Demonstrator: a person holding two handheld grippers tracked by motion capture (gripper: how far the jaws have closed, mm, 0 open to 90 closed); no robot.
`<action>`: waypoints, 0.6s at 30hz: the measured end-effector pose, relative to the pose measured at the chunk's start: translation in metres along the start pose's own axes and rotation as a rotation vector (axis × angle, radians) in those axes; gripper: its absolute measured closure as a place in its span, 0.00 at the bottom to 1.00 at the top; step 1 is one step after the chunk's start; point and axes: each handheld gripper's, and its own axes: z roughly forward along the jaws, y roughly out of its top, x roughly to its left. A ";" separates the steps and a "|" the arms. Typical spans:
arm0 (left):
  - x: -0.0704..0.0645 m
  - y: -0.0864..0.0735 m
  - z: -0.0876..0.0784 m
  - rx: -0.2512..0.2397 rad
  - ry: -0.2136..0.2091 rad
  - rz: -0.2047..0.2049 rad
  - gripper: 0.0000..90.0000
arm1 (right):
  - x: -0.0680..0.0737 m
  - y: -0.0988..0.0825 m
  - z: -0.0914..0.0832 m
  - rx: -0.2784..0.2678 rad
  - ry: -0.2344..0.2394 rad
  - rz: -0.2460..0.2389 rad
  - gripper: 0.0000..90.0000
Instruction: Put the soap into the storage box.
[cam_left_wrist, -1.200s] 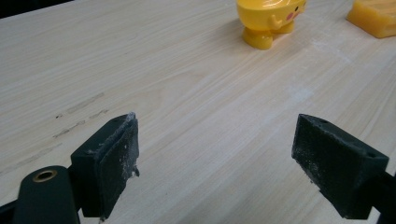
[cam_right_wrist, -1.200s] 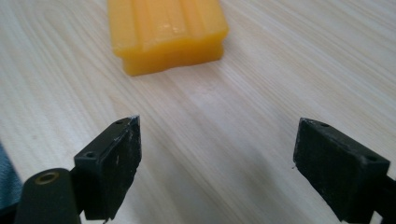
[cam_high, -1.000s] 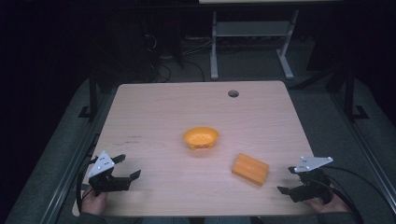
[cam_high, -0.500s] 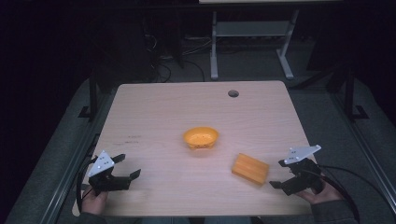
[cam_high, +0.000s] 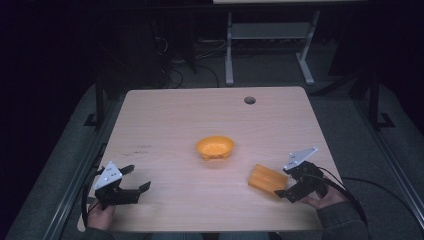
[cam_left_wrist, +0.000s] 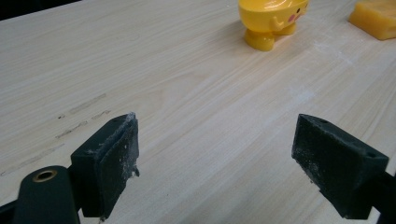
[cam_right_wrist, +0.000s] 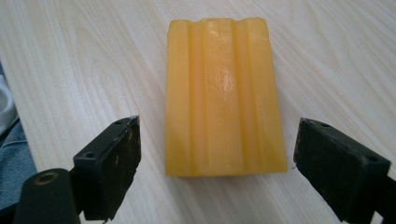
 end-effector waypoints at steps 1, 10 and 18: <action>0.000 0.000 0.000 -0.001 -0.001 0.002 0.16 | 0.000 0.002 0.002 0.005 0.003 -0.004 0.16; 0.000 0.000 0.000 0.000 -0.005 0.002 0.16 | -0.005 0.015 0.013 0.040 0.011 -0.024 0.16; 0.000 0.001 0.001 0.006 -0.007 0.006 0.16 | -0.008 0.024 0.028 0.079 0.023 -0.039 0.16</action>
